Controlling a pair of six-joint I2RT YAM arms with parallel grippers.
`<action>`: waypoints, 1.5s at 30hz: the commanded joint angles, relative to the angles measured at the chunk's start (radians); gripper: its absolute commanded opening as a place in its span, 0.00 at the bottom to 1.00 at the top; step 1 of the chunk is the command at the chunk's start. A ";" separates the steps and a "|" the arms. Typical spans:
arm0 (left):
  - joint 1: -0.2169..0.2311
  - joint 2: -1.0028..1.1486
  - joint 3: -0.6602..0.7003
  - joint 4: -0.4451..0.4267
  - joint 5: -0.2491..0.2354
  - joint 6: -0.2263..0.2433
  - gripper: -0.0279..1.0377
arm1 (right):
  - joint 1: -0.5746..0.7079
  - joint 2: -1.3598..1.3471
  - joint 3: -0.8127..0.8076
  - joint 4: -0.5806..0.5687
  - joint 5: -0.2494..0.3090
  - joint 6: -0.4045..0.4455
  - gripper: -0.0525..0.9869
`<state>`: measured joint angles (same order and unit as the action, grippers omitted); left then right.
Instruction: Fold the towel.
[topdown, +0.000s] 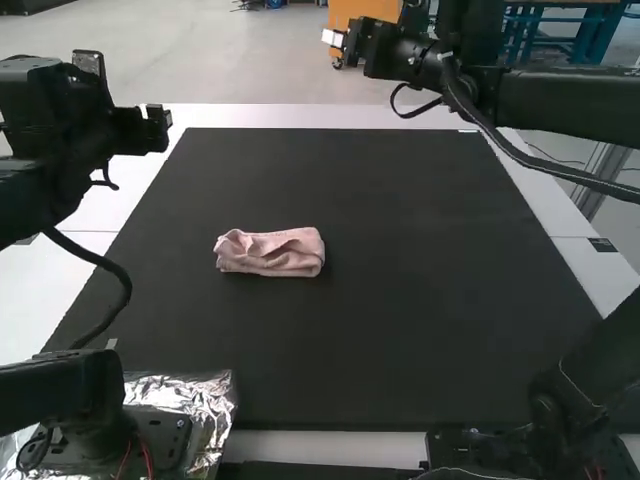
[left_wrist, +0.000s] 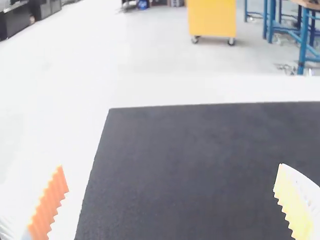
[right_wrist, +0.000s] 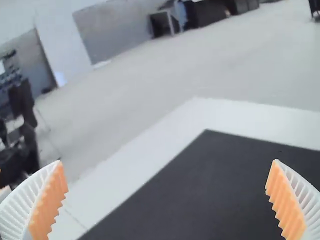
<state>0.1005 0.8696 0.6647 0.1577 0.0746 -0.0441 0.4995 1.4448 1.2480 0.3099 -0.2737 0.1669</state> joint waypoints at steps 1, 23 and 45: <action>-0.025 -0.096 0.042 -0.001 0.005 -0.014 0.94 | -0.042 -0.158 -0.048 -0.048 0.085 -0.033 0.93; -0.045 -0.767 -0.060 -0.199 0.097 -0.115 0.94 | -0.455 -1.341 -0.404 -0.581 0.255 -0.190 0.93; -0.019 -0.870 -0.275 -0.109 -0.098 0.090 0.94 | -0.478 -1.443 -0.865 -0.223 0.409 -0.132 0.93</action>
<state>0.0692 0.0017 0.4335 -0.0196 0.0505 -0.0719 0.0322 0.0097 0.4229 -0.0162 0.1127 -0.0029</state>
